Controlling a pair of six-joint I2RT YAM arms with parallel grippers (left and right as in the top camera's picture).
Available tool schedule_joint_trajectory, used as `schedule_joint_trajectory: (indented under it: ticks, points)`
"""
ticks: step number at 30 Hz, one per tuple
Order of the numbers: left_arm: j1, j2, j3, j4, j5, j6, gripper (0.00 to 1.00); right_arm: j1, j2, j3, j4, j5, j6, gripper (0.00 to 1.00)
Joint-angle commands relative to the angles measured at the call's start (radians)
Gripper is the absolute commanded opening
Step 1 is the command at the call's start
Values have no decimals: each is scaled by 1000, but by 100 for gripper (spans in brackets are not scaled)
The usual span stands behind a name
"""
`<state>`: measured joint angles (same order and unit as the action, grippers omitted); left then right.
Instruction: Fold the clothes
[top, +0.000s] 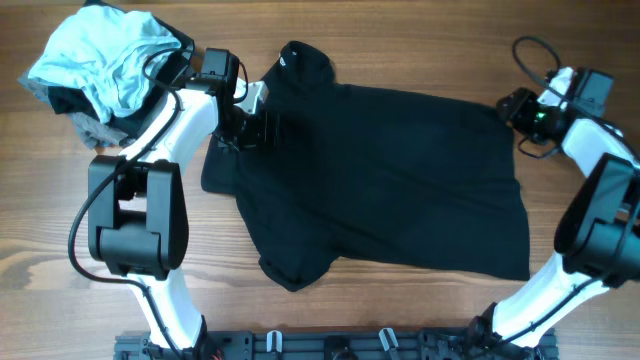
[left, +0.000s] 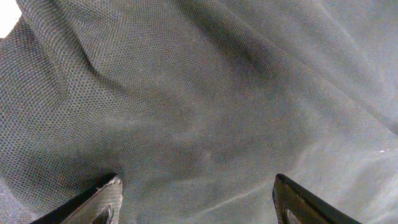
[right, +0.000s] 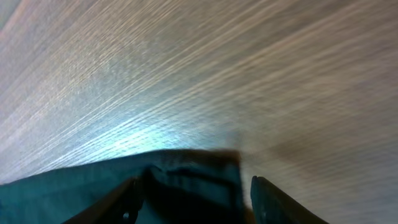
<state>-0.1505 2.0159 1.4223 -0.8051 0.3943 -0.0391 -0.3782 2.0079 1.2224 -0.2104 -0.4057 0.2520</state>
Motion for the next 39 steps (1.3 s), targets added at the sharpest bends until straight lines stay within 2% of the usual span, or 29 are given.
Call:
schedule_joint_trajectory:
  ticks: [1,3,5,9,12,16,17,18,19,22,25,27,29,31,32,33,37,39]
  points:
    - [4,-5,-1,0,10,8,77,44,76,17,78,16,10,58]
    - [3,-5,-1,-3,10,8,77,56,87,17,98,76,13,50]
    - [3,-5,-1,-10,10,8,77,56,87,17,103,135,12,29]
    - [4,-5,-1,-15,10,8,77,39,86,18,183,144,54,4]
    - [4,-5,-1,-19,9,8,77,-5,79,18,281,93,155,4]
    - [4,-6,-1,-19,10,8,79,-53,79,18,357,-32,195,4]
    - [4,-5,-1,-20,10,8,79,-61,79,18,343,-62,188,6]
    - [4,-5,-1,-20,10,8,79,-64,79,18,311,-85,165,28]
    - [4,-5,-1,-19,10,8,80,-63,79,18,274,-93,130,46]
    - [4,-5,-1,-19,10,8,80,-26,82,17,131,-23,-11,48]
    - [4,-5,-1,-19,10,8,81,28,92,16,101,76,-21,59]
    - [3,-5,-1,-19,10,8,82,55,109,16,121,89,-19,73]
    - [3,-5,-1,-19,10,8,82,71,132,16,140,97,-13,73]
    - [3,-5,-1,-20,10,8,82,74,152,16,145,97,1,55]
    - [3,-5,-1,-21,10,8,82,74,162,16,145,96,21,39]
    - [3,-5,-1,-23,10,8,82,74,164,16,145,98,26,27]
    - [4,-5,-1,-23,10,8,82,61,159,51,158,100,63,4]
    - [3,-6,-1,-23,10,8,82,42,154,101,156,84,100,5]
